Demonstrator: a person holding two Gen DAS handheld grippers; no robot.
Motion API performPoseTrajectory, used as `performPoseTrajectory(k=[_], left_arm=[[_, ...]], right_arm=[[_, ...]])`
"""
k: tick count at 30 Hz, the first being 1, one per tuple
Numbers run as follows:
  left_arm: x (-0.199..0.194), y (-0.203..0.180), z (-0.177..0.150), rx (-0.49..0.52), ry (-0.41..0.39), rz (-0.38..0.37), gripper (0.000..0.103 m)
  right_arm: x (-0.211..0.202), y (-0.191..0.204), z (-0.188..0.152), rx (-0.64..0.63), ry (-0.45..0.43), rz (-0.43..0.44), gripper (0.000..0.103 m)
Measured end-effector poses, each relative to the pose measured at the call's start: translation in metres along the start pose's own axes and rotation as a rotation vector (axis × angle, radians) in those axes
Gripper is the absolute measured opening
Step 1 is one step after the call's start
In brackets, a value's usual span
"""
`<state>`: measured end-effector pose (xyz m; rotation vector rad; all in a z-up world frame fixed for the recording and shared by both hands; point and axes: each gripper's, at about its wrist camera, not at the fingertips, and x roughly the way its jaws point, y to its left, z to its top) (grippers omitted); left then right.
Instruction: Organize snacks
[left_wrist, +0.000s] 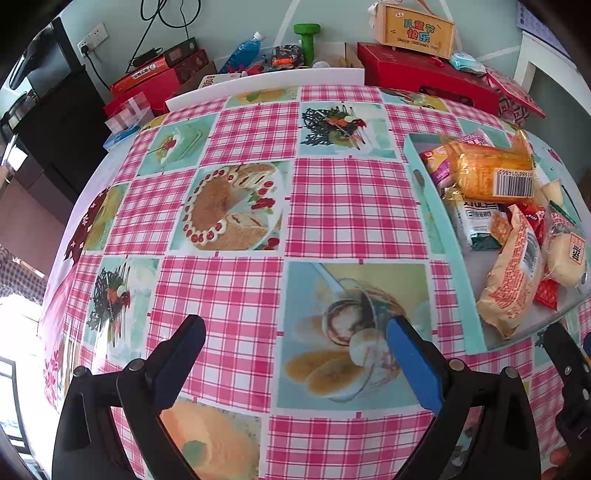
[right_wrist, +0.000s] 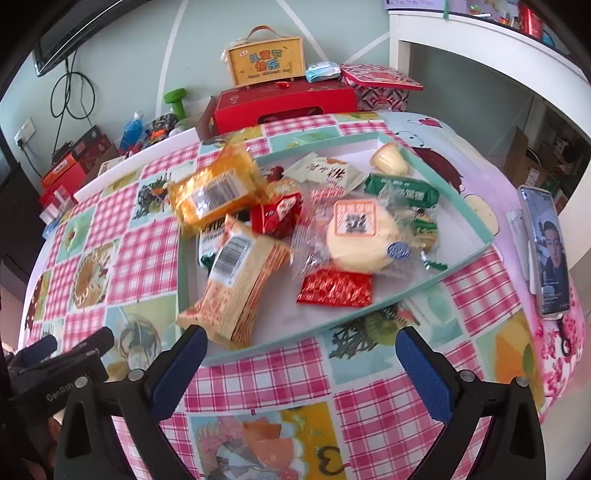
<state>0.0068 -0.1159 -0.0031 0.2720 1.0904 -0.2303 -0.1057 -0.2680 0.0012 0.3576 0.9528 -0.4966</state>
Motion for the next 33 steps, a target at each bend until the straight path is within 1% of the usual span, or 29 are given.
performPoseTrajectory(k=[4, 8, 12, 21, 33], left_arm=[[0.0, 0.006, -0.008, -0.011, -0.008, 0.0, 0.098], [0.001, 0.013, -0.016, -0.017, -0.001, 0.01, 0.098], [0.002, 0.017, -0.021, -0.021, 0.006, 0.009, 0.098], [0.005, 0.019, -0.019, -0.03, 0.013, 0.0, 0.098], [0.005, 0.015, -0.017, -0.01, 0.03, -0.017, 0.098]], right_arm=[[0.004, 0.005, -0.008, -0.02, -0.004, 0.01, 0.103], [-0.004, 0.006, -0.009, -0.021, -0.048, 0.01, 0.103], [-0.006, 0.008, -0.008, -0.024, -0.056, 0.009, 0.103], [-0.003, 0.008, -0.007, -0.03, -0.047, -0.002, 0.103], [0.003, 0.01, -0.006, -0.039, -0.023, -0.016, 0.103]])
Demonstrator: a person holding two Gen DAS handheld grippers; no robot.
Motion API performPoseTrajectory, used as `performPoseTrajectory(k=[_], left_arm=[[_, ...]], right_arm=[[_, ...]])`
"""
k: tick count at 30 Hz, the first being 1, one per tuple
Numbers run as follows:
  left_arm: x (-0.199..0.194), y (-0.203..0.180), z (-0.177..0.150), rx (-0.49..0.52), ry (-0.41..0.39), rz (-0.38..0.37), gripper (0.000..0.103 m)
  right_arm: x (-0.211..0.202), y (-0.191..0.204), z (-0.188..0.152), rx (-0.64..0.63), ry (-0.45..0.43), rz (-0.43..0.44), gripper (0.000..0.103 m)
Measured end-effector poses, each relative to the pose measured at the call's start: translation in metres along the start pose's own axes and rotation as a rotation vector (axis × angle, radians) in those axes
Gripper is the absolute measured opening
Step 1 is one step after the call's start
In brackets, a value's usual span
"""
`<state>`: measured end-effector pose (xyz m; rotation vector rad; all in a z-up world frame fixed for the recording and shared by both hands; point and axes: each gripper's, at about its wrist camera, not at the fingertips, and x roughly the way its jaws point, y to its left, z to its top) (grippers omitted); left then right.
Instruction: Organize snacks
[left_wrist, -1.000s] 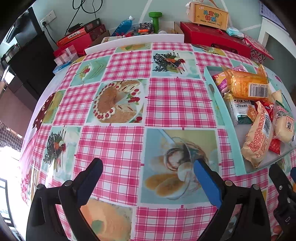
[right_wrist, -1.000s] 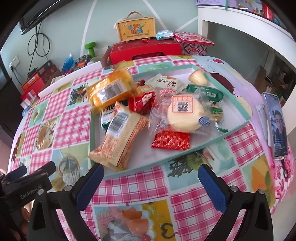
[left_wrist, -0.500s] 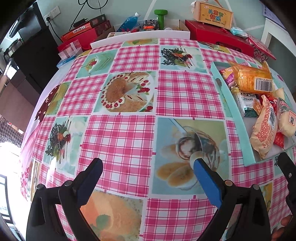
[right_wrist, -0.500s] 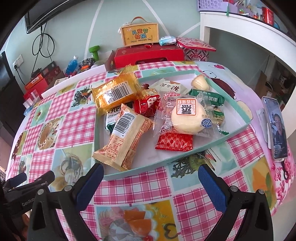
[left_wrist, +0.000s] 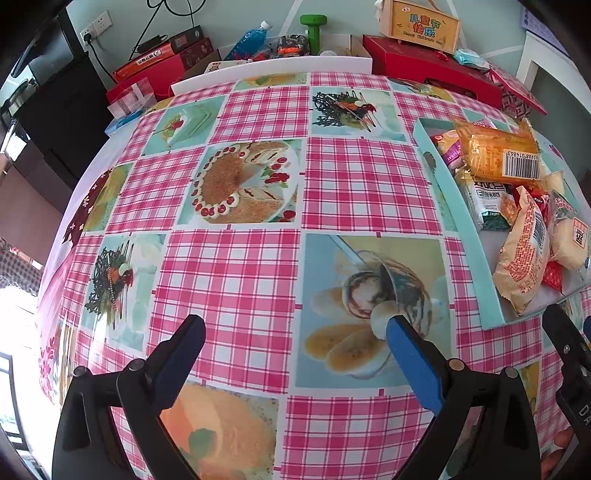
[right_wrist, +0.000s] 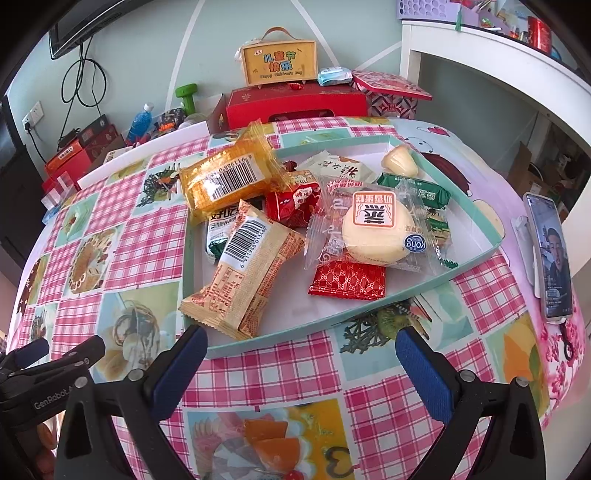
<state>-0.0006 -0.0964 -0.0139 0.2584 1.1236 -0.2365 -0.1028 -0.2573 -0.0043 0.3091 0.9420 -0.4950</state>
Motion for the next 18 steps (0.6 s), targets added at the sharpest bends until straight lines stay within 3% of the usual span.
performPoseTrajectory(k=[18], left_arm=[[0.0024, -0.0006, -0.0011, 0.002, 0.01, 0.001, 0.098]], right_arm=[[0.0048, 0.0013, -0.0016, 0.0, 0.02, -0.004, 0.103]])
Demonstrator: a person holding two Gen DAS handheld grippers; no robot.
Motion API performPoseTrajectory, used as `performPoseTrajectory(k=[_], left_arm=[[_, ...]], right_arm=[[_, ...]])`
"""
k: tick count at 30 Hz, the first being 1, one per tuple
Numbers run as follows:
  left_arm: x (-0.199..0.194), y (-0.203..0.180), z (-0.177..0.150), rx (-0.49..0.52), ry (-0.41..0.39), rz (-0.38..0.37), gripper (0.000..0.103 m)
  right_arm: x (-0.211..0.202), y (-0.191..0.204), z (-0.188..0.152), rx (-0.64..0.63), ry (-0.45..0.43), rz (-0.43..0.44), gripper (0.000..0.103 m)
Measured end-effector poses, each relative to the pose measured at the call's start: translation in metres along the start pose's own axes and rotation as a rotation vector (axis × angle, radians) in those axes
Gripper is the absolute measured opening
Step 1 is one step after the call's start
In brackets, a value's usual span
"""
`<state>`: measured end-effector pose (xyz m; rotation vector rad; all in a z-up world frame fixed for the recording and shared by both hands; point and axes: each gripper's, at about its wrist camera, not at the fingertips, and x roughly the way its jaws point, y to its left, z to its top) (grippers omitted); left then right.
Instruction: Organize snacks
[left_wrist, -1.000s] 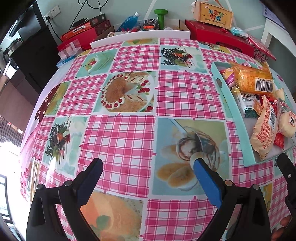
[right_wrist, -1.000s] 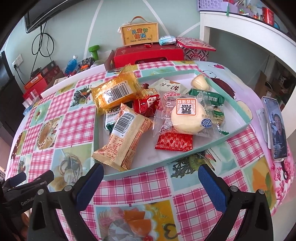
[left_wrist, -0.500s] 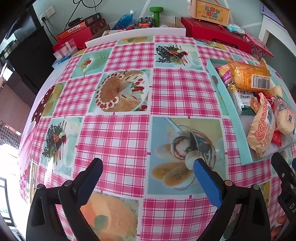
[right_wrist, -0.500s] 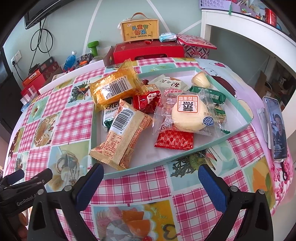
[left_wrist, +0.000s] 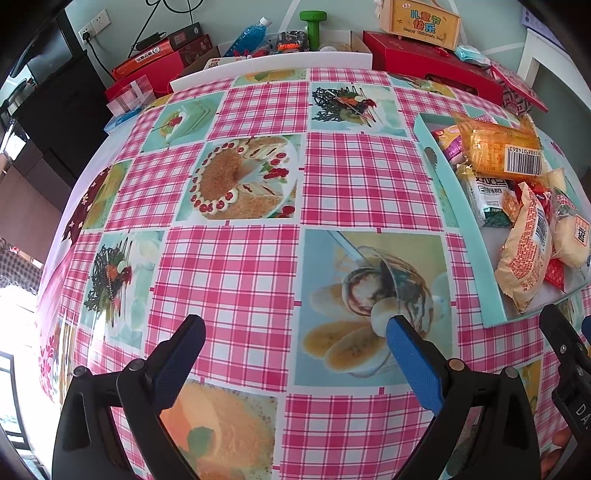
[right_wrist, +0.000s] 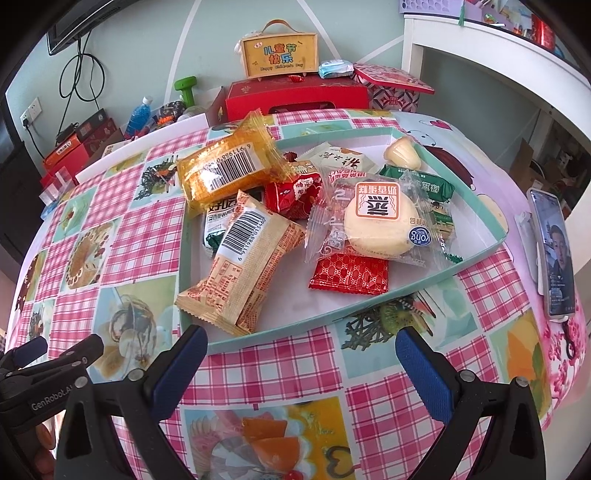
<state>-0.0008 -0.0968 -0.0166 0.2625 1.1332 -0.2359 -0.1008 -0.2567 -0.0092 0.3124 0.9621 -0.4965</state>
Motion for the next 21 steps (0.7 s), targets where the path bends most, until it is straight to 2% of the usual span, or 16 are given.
performPoseTrajectory(k=[21], left_arm=[[-0.0023, -0.0007, -0.0034, 0.011, -0.018, 0.001, 0.098]], right_arm=[[0.0018, -0.0016, -0.0001, 0.007, 0.009, -0.004, 0.103]])
